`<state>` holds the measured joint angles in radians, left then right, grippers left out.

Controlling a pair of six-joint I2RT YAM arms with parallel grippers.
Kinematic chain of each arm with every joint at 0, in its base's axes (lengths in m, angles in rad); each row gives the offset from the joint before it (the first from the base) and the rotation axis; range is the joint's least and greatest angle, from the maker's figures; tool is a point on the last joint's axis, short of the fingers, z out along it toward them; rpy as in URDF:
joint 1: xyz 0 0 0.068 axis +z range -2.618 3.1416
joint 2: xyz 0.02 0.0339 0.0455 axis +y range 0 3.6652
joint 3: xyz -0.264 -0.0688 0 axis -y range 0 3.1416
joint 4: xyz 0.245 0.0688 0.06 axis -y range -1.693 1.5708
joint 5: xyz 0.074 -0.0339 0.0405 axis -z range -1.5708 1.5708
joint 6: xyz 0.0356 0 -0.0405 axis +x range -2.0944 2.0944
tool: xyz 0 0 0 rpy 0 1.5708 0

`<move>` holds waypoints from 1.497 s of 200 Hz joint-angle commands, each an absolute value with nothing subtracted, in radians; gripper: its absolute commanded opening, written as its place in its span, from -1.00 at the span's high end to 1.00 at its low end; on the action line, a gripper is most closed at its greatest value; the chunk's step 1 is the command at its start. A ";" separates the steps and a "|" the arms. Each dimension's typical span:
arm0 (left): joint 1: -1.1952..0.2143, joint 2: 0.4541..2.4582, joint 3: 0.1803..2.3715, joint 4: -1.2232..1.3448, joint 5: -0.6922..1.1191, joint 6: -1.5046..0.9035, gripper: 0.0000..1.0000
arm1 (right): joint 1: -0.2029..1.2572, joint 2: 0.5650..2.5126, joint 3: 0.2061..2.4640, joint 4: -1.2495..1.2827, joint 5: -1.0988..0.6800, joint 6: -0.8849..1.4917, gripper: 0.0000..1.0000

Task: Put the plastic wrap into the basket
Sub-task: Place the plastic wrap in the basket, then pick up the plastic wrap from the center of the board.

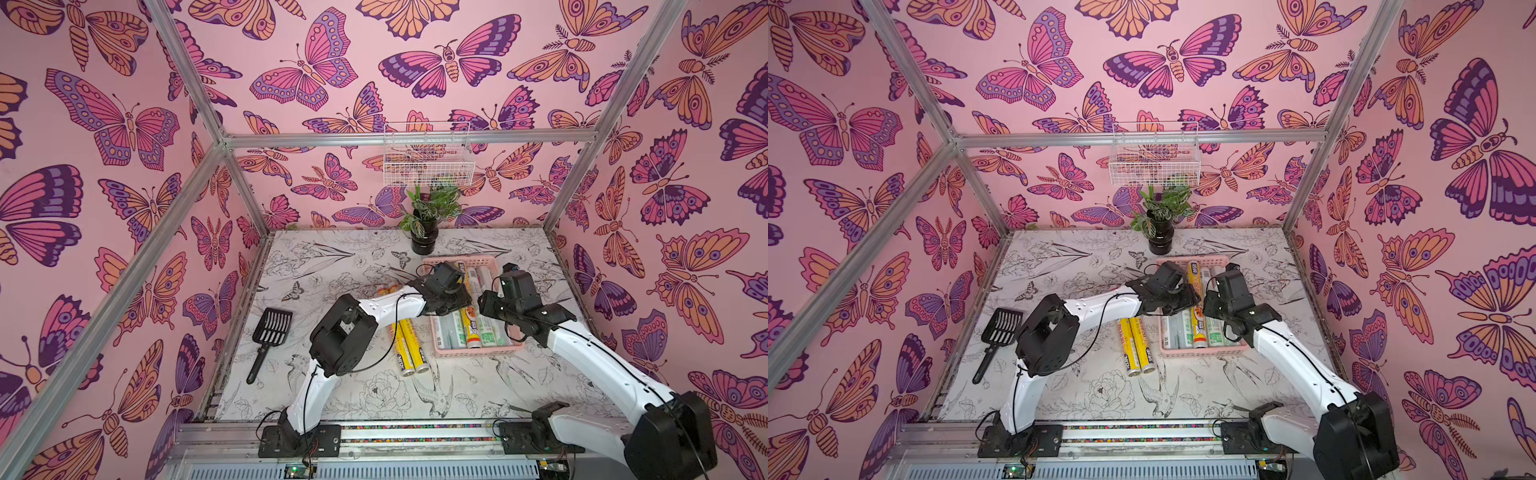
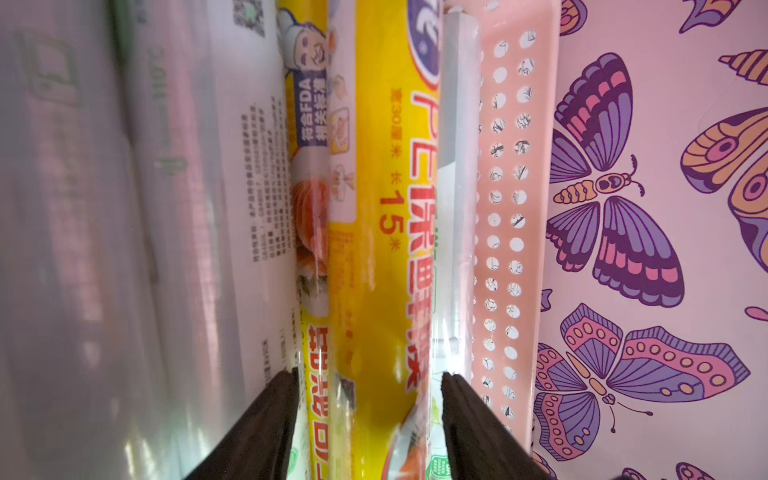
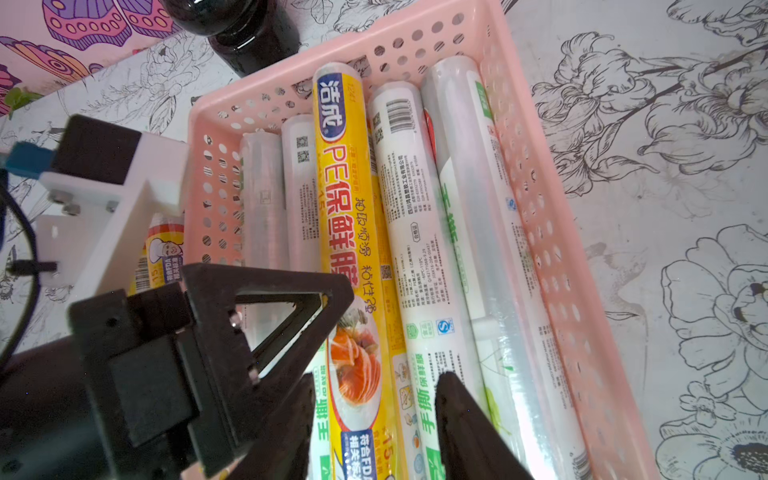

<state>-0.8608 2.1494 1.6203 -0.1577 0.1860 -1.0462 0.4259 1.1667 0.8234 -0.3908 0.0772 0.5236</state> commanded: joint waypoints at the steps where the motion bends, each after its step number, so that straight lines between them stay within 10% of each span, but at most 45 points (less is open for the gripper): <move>1: -0.862 2.091 1.589 -0.186 0.154 -1.013 -0.22 | 0.419 1.151 0.846 -0.418 0.078 0.518 -0.02; 117: -0.824 1.783 1.297 -0.159 -0.108 -0.866 0.01 | 0.486 1.247 0.901 -0.304 -0.155 0.504 0.10; 299: -0.575 1.372 0.688 -0.080 -0.146 -1.033 -0.04 | 0.918 1.920 1.464 -0.601 0.112 0.379 0.18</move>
<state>-0.5816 1.3895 0.7113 -0.0963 -0.1356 -1.0256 0.8928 1.8500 1.3808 -0.4850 0.0551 0.4126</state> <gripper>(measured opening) 0.518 0.395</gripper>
